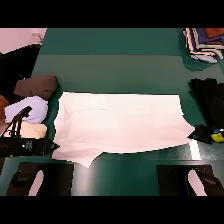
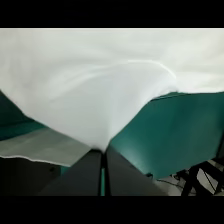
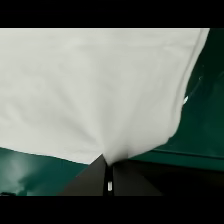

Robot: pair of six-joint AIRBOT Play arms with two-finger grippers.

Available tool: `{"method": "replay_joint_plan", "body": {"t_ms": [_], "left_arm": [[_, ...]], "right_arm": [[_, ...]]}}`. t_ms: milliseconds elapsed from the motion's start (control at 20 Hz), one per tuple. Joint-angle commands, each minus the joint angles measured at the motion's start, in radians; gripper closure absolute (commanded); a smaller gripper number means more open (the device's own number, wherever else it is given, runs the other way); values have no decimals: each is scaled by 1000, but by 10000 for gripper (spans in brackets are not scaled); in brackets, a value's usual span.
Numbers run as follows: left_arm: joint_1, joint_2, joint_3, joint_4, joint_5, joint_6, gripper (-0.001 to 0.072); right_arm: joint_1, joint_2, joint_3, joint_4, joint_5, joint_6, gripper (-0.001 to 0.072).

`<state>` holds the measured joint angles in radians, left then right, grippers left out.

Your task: Fold the shirts.

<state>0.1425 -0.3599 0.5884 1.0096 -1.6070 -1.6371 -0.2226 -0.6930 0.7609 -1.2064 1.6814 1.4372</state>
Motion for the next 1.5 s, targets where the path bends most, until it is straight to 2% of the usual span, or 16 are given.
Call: {"method": "replay_joint_plan", "body": {"t_ms": [0, 250, 450, 700, 750, 800, 850, 950, 1100, 1150, 1200, 1250, 1300, 1350, 1450], "left_arm": [[1, -63, 36, -20, 153, 39, 685], [1, -446, 189, -25, 383, 206, 684], [1, -746, 404, -25, 504, 233, 683], [1, -959, 520, -35, 561, 232, 681], [1, -978, 520, -37, 569, 232, 673], [1, -989, 520, -37, 573, 231, 441], [1, -989, 520, -40, 581, 230, 182], [1, -983, 530, -67, 566, 232, 158], [1, -981, 557, -84, 486, 232, 160], [1, -981, 556, -103, 463, 232, 284], [1, -981, 556, -114, 450, 233, 525], [1, -981, 556, -132, 450, 242, 687], [1, -981, 556, -150, 451, 251, 682], [-2, -981, 556, -170, 448, 251, 682], [-40, -981, 556, -177, 449, 251, 682]], "right_arm": [[48, -65, 94, -1, -58, 4, 701], [156, -398, 282, 4, -227, 4, 701], [165, -631, 463, 10, -235, 4, 700], [165, -825, 638, 30, -238, 4, 699], [164, -863, 660, 66, -238, 4, 619], [156, -896, 676, 108, -243, 0, 381], [147, -922, 687, 147, -245, -12, 318], [122, -945, 685, 204, -233, -61, 318], [39, -909, 610, 203, -223, -122, 318], [1, -892, 575, 202, -227, -135, 318], [-38, -883, 545, 203, -227, -158, 317], [-78, -879, 511, 203, -224, -168, 302], [-115, -880, 481, 203, -225, -176, 194], [-144, -890, 454, 211, -225, -199, 150], [-172, -925, 420, 244, -224, -243, 153]]}}
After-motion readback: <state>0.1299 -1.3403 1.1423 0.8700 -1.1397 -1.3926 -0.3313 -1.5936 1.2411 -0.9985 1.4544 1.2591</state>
